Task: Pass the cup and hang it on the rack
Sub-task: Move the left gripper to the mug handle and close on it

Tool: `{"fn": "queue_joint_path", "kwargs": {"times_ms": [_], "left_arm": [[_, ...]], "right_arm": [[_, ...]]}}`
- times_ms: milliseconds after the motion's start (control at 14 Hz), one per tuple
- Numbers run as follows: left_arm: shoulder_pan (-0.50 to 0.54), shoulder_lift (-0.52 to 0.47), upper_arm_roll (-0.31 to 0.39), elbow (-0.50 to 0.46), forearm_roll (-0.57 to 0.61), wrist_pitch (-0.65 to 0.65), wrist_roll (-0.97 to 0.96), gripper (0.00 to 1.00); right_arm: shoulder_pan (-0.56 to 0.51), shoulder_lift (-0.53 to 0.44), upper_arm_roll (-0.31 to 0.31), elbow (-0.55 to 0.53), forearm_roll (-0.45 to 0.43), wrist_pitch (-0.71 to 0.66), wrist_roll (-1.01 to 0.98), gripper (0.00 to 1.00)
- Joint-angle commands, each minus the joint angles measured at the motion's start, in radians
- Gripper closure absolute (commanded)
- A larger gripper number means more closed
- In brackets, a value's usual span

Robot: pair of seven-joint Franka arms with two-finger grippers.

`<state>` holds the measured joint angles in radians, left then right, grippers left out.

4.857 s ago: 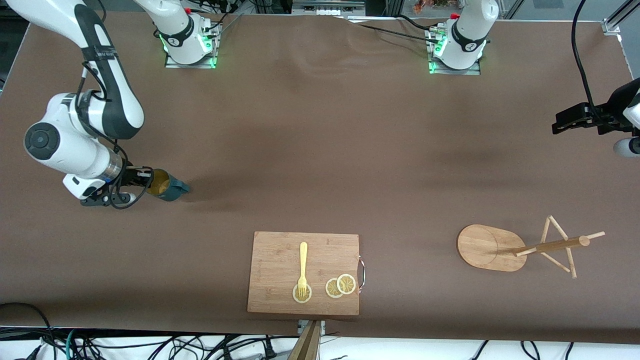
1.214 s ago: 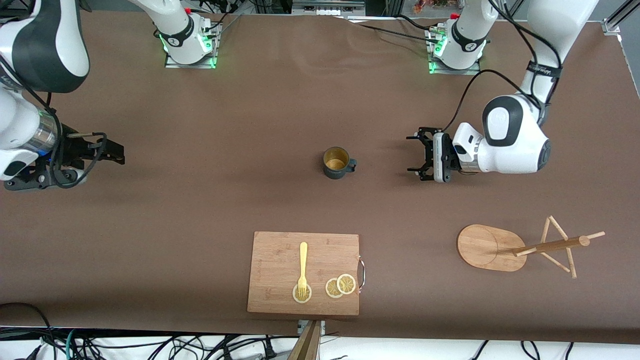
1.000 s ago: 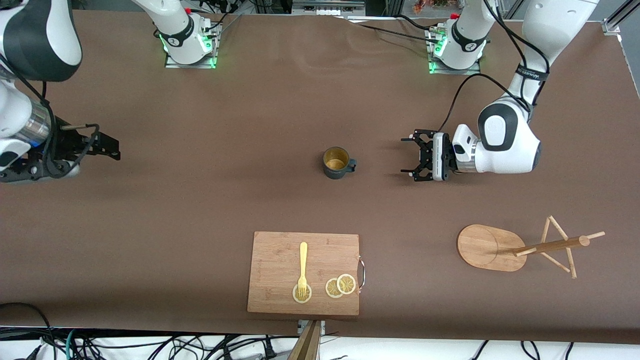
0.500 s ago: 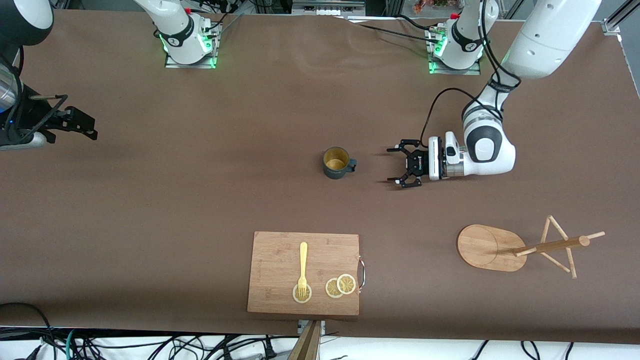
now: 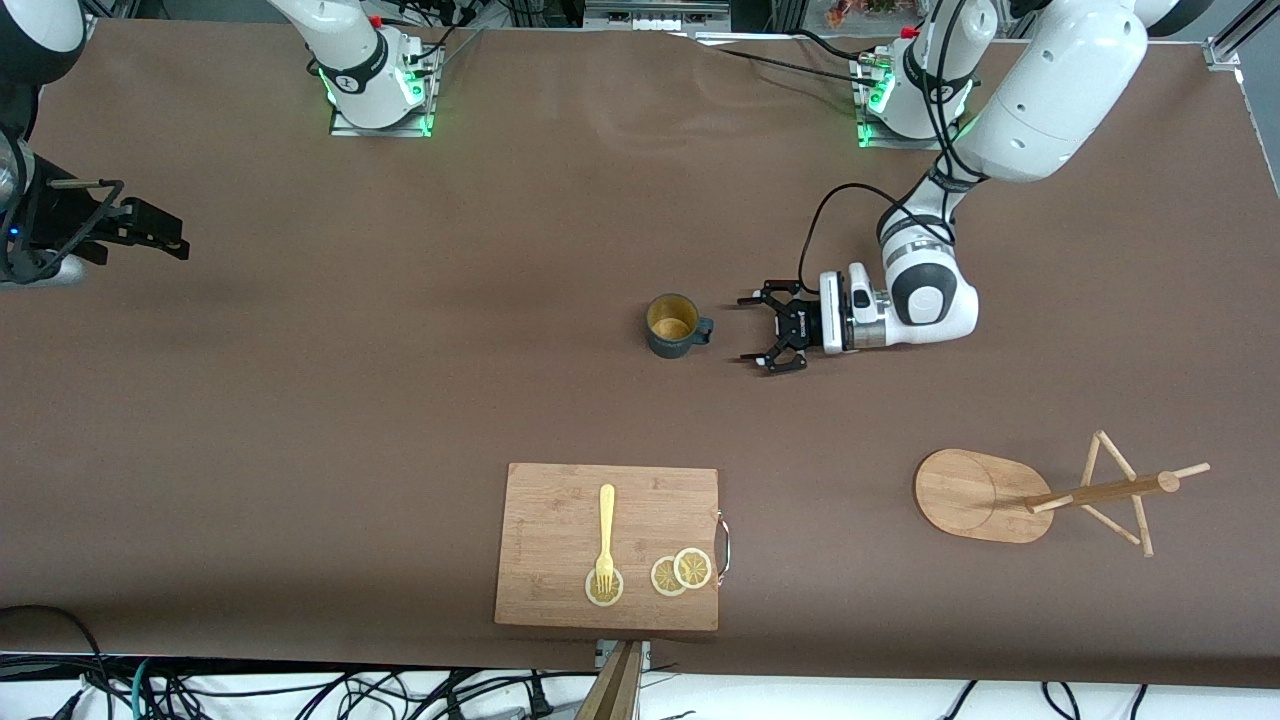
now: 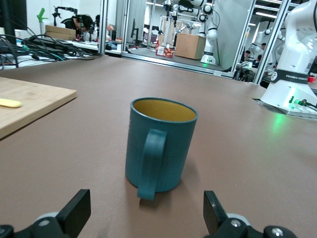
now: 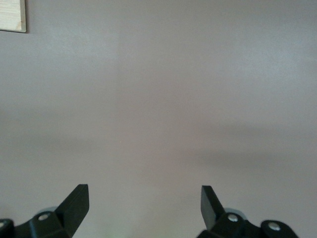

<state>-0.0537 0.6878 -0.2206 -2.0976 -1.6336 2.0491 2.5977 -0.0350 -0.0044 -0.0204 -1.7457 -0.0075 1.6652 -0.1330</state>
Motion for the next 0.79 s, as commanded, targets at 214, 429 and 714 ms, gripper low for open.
{"fn": "queue_joint_path", "kwargs": {"times_ms": [214, 429, 714], "left_arm": [[-0.028, 0.048, -0.029, 0.045, -0.058, 0.026, 0.117, 0.00], [-0.038, 0.047, -0.057, 0.045, -0.083, 0.072, 0.131, 0.00], [-0.049, 0.047, -0.060, 0.044, -0.123, 0.079, 0.159, 0.00]], "right_arm": [[0.009, 0.012, -0.003, 0.017, 0.023, 0.053, 0.007, 0.00], [0.010, 0.014, -0.001, 0.017, 0.026, 0.056, 0.007, 0.00], [0.014, 0.014, 0.000, 0.018, 0.026, 0.059, 0.007, 0.00]]}}
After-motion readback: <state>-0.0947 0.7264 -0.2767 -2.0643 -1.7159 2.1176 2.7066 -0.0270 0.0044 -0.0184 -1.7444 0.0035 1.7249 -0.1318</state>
